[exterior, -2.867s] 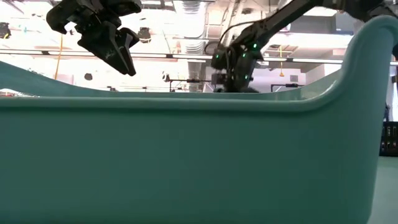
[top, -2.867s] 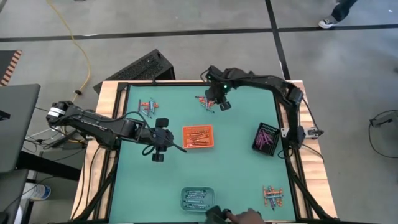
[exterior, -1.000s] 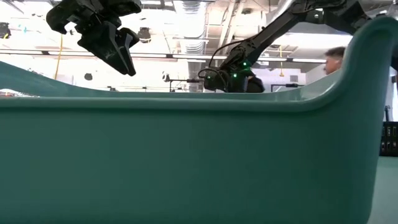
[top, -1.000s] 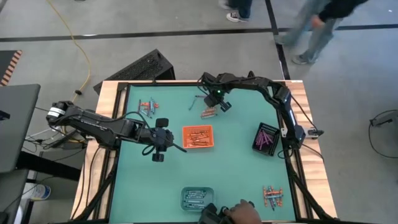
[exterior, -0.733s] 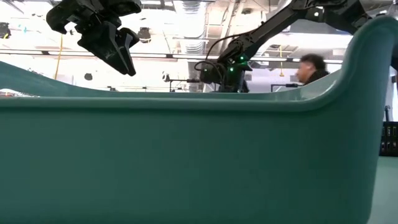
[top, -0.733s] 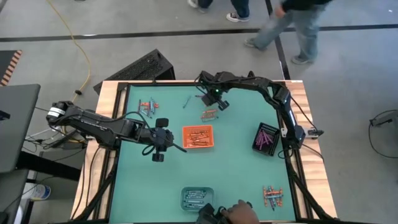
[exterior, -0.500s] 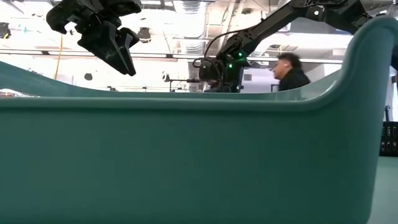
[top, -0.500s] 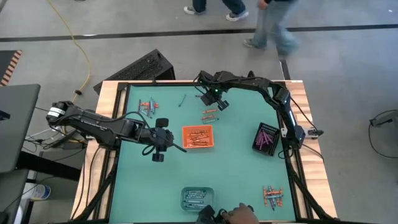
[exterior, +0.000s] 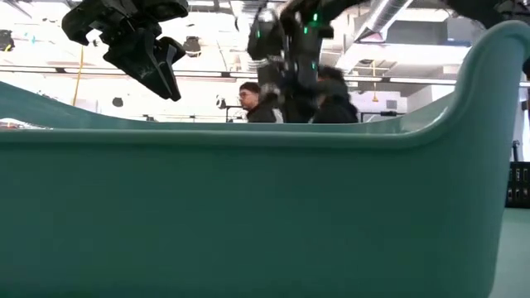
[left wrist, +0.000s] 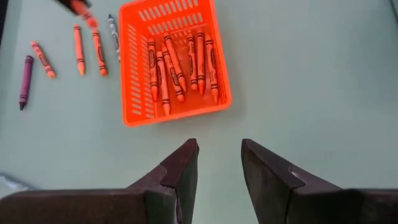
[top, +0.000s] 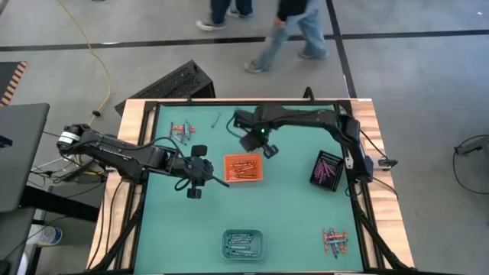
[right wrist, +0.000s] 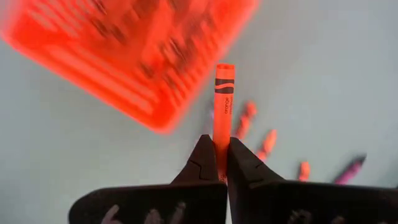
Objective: Sort crayons
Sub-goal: Put the orange crayon into the orange bin
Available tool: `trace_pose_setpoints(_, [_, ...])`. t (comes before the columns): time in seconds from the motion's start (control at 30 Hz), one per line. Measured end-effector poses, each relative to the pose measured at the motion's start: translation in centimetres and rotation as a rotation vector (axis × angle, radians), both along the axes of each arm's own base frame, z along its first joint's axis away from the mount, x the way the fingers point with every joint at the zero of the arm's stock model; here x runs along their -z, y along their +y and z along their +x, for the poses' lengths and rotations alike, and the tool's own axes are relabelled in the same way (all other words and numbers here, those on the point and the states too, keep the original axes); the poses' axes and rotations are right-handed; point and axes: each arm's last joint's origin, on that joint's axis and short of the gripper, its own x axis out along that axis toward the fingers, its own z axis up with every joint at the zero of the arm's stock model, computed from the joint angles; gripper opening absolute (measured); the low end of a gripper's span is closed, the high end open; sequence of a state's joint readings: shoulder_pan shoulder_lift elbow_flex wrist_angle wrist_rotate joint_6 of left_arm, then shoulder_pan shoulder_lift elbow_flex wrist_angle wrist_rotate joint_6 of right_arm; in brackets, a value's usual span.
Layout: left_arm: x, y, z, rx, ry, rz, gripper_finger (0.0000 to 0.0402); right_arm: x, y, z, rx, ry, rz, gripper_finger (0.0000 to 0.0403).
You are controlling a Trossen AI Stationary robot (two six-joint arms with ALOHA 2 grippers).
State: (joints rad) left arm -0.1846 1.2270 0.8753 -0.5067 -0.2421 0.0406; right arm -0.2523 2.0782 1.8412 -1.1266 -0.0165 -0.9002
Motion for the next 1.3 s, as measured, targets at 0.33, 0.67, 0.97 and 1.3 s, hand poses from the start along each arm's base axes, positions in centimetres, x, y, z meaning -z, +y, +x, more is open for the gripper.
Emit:
trace_pose_setpoints(0.33, [0.0,0.1,0.0,0.090,0.012,0.120,0.0114,-2.1,9.1,1.5,-0.005,-0.149,0.163,0.0004])
trace_pose_setpoints(0.67, [-0.1,0.1,0.1,0.080,0.009,0.111,0.0114,1.2,10.7,1.9,0.111,-0.193,0.104,0.0004])
trace_pose_setpoints(0.97, [-0.3,0.1,0.3,0.076,-0.023,0.103,0.0114,2.3,8.1,1.9,0.246,-0.211,0.103,0.0018])
trace_pose_setpoints(1.3, [-0.3,0.1,0.4,0.076,-0.035,0.102,0.0114,2.6,6.8,1.6,0.292,-0.195,0.229,0.0031])
